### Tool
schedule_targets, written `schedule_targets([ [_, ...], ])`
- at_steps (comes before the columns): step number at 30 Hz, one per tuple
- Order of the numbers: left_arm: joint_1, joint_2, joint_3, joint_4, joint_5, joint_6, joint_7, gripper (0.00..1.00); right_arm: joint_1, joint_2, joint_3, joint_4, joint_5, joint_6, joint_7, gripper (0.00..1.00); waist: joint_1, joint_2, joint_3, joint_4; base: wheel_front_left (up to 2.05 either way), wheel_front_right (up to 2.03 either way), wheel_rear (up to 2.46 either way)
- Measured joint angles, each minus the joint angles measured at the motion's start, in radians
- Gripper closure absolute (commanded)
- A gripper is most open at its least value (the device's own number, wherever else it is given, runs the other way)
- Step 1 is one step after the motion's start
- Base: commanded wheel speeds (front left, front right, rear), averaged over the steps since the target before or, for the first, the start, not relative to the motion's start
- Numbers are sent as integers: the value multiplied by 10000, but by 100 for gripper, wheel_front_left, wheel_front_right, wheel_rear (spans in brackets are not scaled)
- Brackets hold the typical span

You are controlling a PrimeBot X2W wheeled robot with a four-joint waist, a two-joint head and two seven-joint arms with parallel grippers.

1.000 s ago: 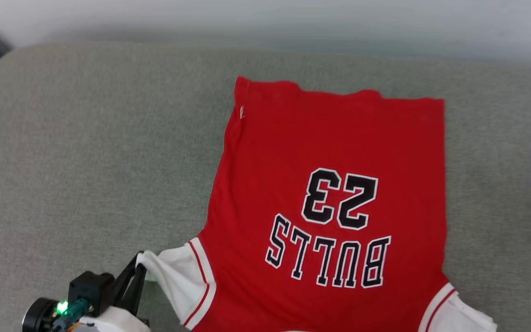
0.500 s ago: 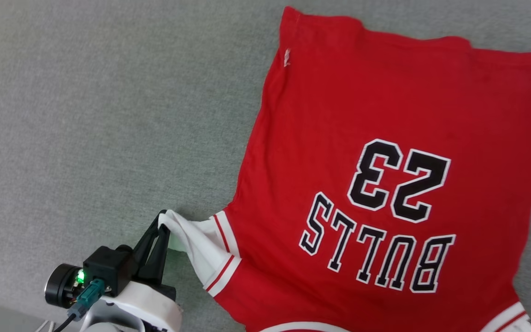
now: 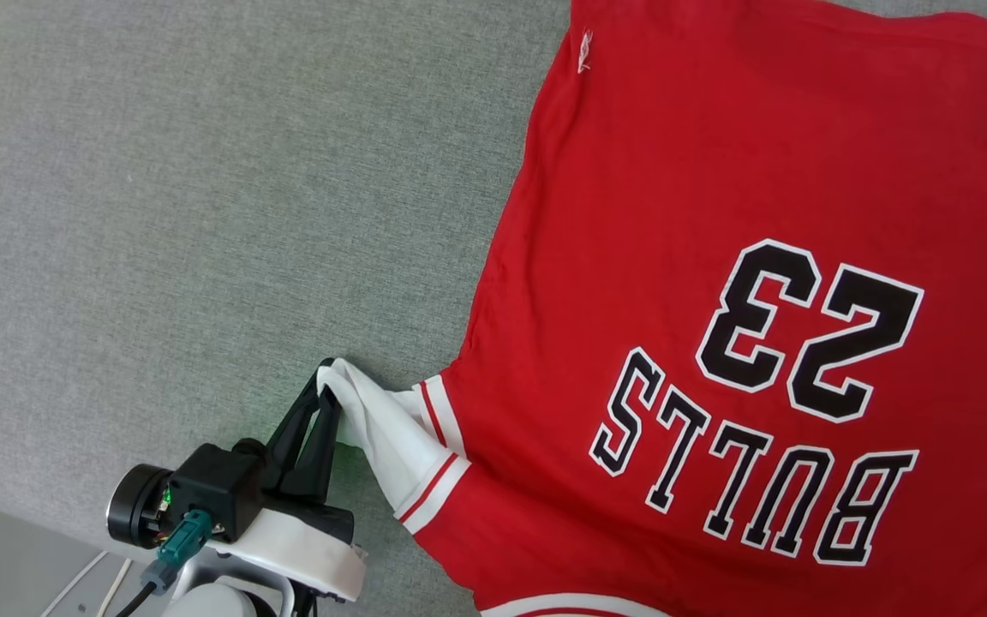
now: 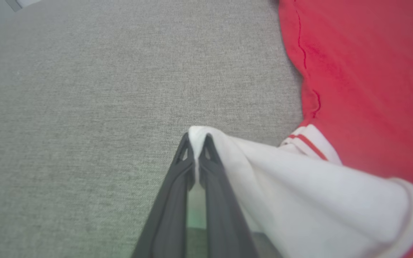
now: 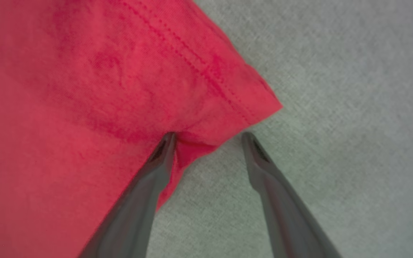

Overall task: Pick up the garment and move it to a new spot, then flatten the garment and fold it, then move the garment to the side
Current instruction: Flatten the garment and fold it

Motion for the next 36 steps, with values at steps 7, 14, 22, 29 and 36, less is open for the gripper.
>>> schedule_targets([
  [7,255,-77,412,56,115,-67,-12,100,-27,123,575,130,-2,-2,-836,100,1,0,-432,-142,0,0,0],
  [14,1147,107,947,40,12,86,-12,100,49,190,1383,-291,376,-2,-2069,100,0,0,-1484,-507,0,0,0],
  [22,2029,504,1227,-125,-251,387,71,100,959,-940,2092,-1666,1181,-2,-3312,100,0,0,-2797,-1199,0,0,0],
  [29,2691,767,1465,-234,-493,629,127,100,2981,-2418,2107,-3055,1879,-2,-4424,100,0,0,-3566,-1969,0,0,0],
  [36,3321,928,1720,-309,-713,771,121,100,5714,-3404,2499,-3601,2157,-2,-4892,100,-1,0,-4061,-2777,0,0,0],
])
